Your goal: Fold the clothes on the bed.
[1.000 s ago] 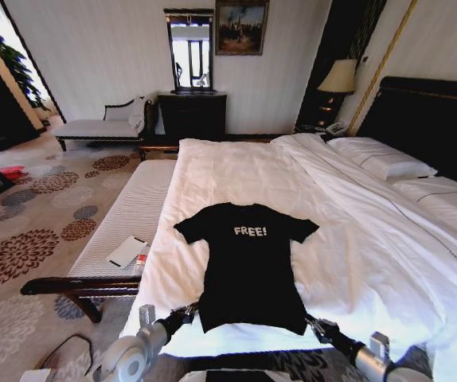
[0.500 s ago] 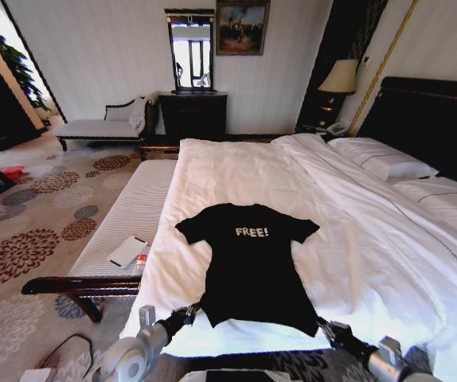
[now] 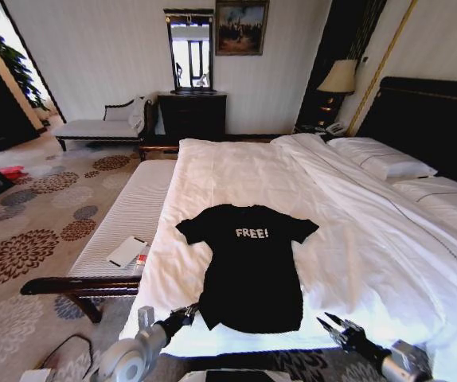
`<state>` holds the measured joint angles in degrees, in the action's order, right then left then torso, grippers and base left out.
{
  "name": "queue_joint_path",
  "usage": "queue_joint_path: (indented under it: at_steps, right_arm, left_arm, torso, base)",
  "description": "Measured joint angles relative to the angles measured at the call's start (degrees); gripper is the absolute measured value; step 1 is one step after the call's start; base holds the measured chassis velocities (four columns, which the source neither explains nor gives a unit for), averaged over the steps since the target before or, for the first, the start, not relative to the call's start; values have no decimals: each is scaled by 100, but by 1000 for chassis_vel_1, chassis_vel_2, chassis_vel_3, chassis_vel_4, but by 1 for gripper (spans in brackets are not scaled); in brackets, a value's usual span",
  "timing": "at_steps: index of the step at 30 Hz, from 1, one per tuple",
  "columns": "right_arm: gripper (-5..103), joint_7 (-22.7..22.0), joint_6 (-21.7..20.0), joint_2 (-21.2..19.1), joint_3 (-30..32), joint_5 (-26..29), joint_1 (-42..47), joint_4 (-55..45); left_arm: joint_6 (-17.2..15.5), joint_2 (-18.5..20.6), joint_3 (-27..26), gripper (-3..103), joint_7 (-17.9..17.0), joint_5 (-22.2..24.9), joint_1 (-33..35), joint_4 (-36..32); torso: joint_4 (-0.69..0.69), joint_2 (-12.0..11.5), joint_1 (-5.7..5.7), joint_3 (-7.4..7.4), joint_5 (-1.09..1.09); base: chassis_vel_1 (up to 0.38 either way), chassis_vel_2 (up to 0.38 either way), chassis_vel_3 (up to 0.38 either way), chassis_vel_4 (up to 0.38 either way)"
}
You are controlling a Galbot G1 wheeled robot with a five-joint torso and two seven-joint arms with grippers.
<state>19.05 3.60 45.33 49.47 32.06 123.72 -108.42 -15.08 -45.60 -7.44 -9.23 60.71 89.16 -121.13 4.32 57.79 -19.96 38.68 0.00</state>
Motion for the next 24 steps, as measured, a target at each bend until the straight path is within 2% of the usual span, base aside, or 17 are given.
queue_joint_path:
  at_steps: [1, 5, 7, 10, 11, 13, 17, 24]
  right_arm:
    - [48, 0, 0, 0, 0, 0, 0, 0]
    - [70, 96, 68, 51, -220, -92, -199, 89]
    - [70, 96, 69, 51, -247, -83, -260, 104]
    - [86, -2, 82, 28, -341, -87, -470, 125]
    - [86, -2, 82, 28, -341, -87, -470, 125]
    - [96, -73, 59, 12, -400, -26, -602, 90]
    - [99, -113, -7, -50, -561, -24, -788, 43]
    - [100, 84, 22, -99, -718, -197, -843, 49]
  left_arm:
    - [0, 0, 0, 0, 0, 0, 0, 0]
    - [3, 18, -39, 0, -26, 32, -5, -59]
    - [4, 36, -62, 0, -30, 55, -7, -75]
    - [9, 104, -127, 0, -67, 162, -22, -169]
    - [9, 104, -127, 0, -67, 162, -22, -169]
    - [10, 130, -150, 0, -100, 226, -44, -239]
    - [12, 143, -193, 0, -160, 325, -120, -307]
    - [34, 141, -541, 0, -206, 553, -203, -240]
  torso:
    - [0, 0, 0, 0, 0]
    - [0, 0, 0, 0, 0]
    - [-1, 0, 0, 0, 0]
    - [-1, 0, 0, 0, 0]
    - [-1, 0, 0, 0, 0]
    - [-1, 0, 0, 0, 0]
    - [-2, 0, 0, 0, 0]
    - [-2, 0, 0, 0, 0]
  base:
    - [0, 0, 0, 0]
    - [0, 0, 0, 0]
    - [0, 0, 0, 0]
    - [0, 0, 0, 0]
    - [0, 0, 0, 0]
    - [0, 0, 0, 0]
    - [0, 0, 0, 0]
    - [0, 0, 0, 0]
